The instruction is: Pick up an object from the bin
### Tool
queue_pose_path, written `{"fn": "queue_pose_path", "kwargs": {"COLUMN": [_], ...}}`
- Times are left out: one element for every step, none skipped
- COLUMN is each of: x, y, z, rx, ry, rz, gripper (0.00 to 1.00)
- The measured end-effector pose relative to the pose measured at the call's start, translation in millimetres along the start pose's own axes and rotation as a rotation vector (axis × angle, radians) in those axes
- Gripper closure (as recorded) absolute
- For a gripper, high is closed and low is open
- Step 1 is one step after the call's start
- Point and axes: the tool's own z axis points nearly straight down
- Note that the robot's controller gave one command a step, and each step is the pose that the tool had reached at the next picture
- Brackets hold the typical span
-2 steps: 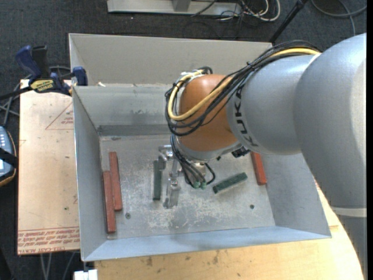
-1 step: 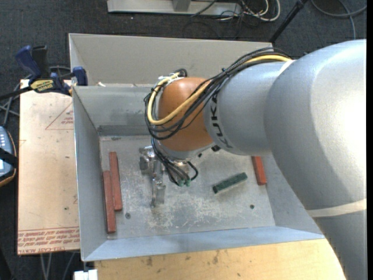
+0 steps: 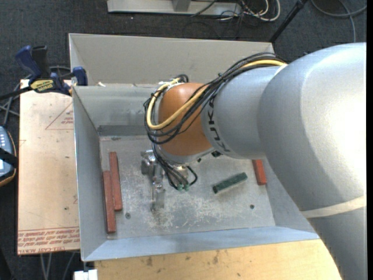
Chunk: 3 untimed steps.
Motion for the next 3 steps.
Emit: {"fn": "queue_pose_path", "kwargs": {"x": [17.8, -26.1, -15.0], "y": [-25.1, -40.3, 3.5], "z": [-48.6, -56.3, -15.3], "rx": [0.0, -0.002, 0.003], "ry": [0.007, -0.023, -0.002], "rz": [-0.064, -0.014, 0.055], "gripper": [0.0, 0.0, 0.0]}}
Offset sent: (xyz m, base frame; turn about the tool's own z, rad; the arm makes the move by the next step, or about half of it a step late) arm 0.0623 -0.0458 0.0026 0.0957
